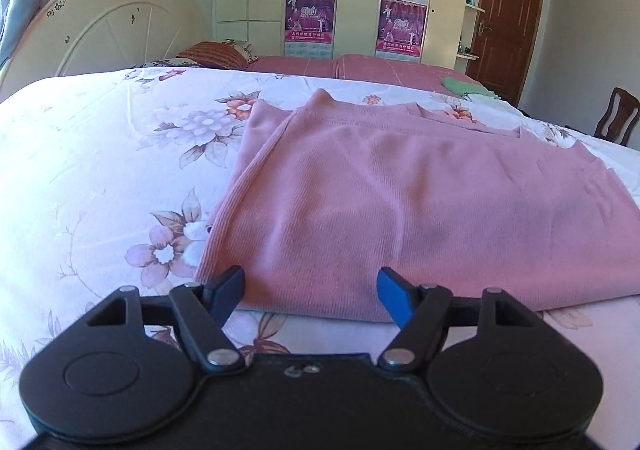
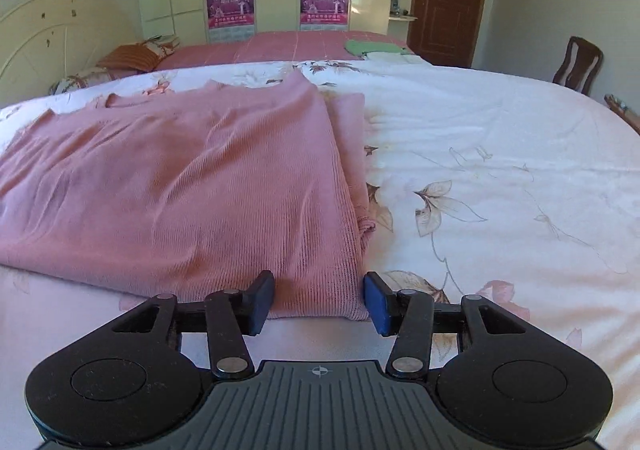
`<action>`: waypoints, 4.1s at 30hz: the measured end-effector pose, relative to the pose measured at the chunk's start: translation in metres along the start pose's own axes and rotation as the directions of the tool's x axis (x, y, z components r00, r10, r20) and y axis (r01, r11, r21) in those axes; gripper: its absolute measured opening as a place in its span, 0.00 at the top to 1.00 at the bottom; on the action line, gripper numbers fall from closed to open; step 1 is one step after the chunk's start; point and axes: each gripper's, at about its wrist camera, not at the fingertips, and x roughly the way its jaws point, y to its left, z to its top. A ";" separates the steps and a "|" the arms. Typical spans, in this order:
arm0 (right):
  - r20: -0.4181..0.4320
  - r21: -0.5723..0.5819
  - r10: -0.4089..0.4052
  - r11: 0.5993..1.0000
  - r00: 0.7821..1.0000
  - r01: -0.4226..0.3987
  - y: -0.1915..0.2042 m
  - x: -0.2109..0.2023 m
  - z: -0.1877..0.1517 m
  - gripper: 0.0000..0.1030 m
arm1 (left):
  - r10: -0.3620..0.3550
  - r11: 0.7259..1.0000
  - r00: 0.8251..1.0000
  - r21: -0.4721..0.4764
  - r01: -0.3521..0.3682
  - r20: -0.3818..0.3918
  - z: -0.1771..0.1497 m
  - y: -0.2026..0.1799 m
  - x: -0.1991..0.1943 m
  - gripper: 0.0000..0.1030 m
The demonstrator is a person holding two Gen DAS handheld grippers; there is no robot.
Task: Fold small clothes
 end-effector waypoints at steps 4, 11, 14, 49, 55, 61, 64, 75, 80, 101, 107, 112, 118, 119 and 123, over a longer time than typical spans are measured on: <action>0.080 -0.007 0.010 1.000 0.997 -0.009 0.003 -0.017 -0.003 0.53 | 0.009 0.999 1.000 0.035 -0.008 -0.017 -0.005 -0.001 0.007 0.29; 0.077 0.014 -0.019 1.000 0.997 0.018 0.005 -0.020 -0.011 0.51 | 0.008 0.999 0.999 0.046 -0.007 -0.031 -0.002 -0.001 0.006 0.29; -0.015 -0.039 -0.033 0.999 0.999 0.033 0.010 -0.005 -0.016 0.51 | 0.006 0.999 1.000 0.048 -0.004 -0.029 -0.003 -0.001 0.006 0.29; 0.086 0.032 0.387 0.920 0.918 -0.390 0.119 0.032 0.068 0.90 | -0.253 0.595 0.909 -0.688 0.416 0.331 0.014 0.085 0.026 0.92; -0.032 -0.034 0.397 0.917 0.917 -0.398 0.154 0.075 0.060 0.92 | -0.288 0.612 0.939 -0.718 0.332 0.190 0.000 0.092 0.053 0.83; -0.001 -0.055 0.380 0.924 0.925 -0.379 0.157 0.078 0.055 0.92 | -0.283 0.587 0.936 -0.734 0.341 0.209 -0.008 0.095 0.057 0.76; -0.010 -0.078 0.354 0.932 0.935 -0.354 0.163 0.077 0.056 0.92 | -0.273 0.584 0.944 -0.747 0.317 0.188 -0.009 0.096 0.060 0.90; -0.010 -0.053 0.316 0.947 0.949 -0.316 0.177 0.072 0.051 0.92 | -0.307 0.610 0.928 -0.705 0.363 0.212 -0.003 0.102 0.051 0.91; -0.001 -0.046 0.335 0.941 0.942 -0.335 0.171 0.071 0.051 0.92 | -0.295 0.666 0.934 -0.656 0.354 0.204 0.014 0.087 0.042 0.92; 0.193 0.460 0.390 0.775 0.901 -0.434 -0.129 0.007 0.057 0.91 | -0.495 0.846 0.840 0.098 0.524 -0.221 0.046 -0.325 0.043 0.69; 0.222 0.477 0.469 0.713 0.855 -0.515 -0.154 -0.008 0.049 0.28 | -0.532 0.842 0.844 0.066 0.536 -0.062 0.051 -0.282 0.001 0.42; 0.190 0.449 0.588 0.660 0.786 -0.602 -0.128 -0.002 0.053 0.41 | -0.339 0.941 0.941 0.006 0.339 0.025 0.072 -0.213 0.011 0.41; 0.082 0.413 0.560 0.733 0.824 -0.540 -0.094 0.026 0.060 0.51 | -0.306 0.950 0.951 -0.070 0.304 -0.034 0.069 -0.176 0.043 0.39; 0.061 0.408 0.554 0.745 0.830 -0.527 -0.090 0.032 0.061 0.51 | -0.306 0.951 0.951 -0.070 0.303 -0.046 0.067 -0.174 0.046 0.39; -0.035 0.372 0.543 0.786 0.839 -0.493 -0.076 0.052 0.061 0.52 | -0.343 0.937 0.939 -0.079 0.340 -0.027 0.060 -0.167 0.039 0.42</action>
